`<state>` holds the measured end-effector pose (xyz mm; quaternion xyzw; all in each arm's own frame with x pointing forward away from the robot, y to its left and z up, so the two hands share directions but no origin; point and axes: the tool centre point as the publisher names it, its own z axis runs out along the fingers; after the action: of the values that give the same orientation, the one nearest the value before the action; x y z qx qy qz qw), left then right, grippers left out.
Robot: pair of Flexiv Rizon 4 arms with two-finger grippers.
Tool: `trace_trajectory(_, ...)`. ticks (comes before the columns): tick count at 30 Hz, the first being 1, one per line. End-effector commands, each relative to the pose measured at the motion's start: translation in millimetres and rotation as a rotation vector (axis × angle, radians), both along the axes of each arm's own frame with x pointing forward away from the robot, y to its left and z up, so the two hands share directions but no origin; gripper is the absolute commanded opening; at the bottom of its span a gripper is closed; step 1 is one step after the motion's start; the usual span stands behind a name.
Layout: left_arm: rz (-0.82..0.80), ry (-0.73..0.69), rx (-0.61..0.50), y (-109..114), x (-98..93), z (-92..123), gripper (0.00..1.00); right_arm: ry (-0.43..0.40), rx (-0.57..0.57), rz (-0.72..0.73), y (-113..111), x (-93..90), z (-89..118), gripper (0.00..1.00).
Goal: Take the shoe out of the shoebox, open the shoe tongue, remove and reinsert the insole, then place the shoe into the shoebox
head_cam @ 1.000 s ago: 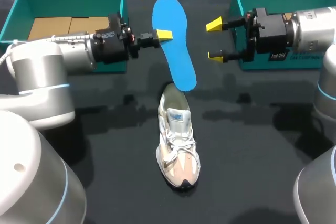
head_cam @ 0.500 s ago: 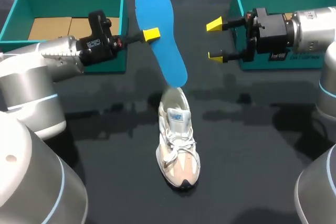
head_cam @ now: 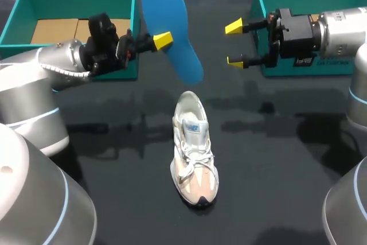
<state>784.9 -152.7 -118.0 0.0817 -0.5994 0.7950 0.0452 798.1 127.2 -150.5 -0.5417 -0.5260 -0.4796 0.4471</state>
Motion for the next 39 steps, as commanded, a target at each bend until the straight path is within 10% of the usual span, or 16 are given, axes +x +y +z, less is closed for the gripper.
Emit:
trace_trajectory(1,0.071,-0.51,0.074,2,-0.2,-1,0.0,0.0,-0.001,-0.001,1,0.0,-1,1.0)
trace_trajectory(4,0.071,-0.51,0.074,2,-0.2,-1,0.0,0.0,-0.001,-0.001,1,0.0,-1,1.0)
trace_trajectory(13,-0.021,-1.302,0.228,11,-28.7,13,0.0,0.0,-0.001,-0.001,1,0.0,-1,1.0)
trace_trajectory(39,-0.096,-1.543,0.341,-5,-11.8,-3,0.0,0.0,-0.001,-0.001,1,0.0,-1,1.0)
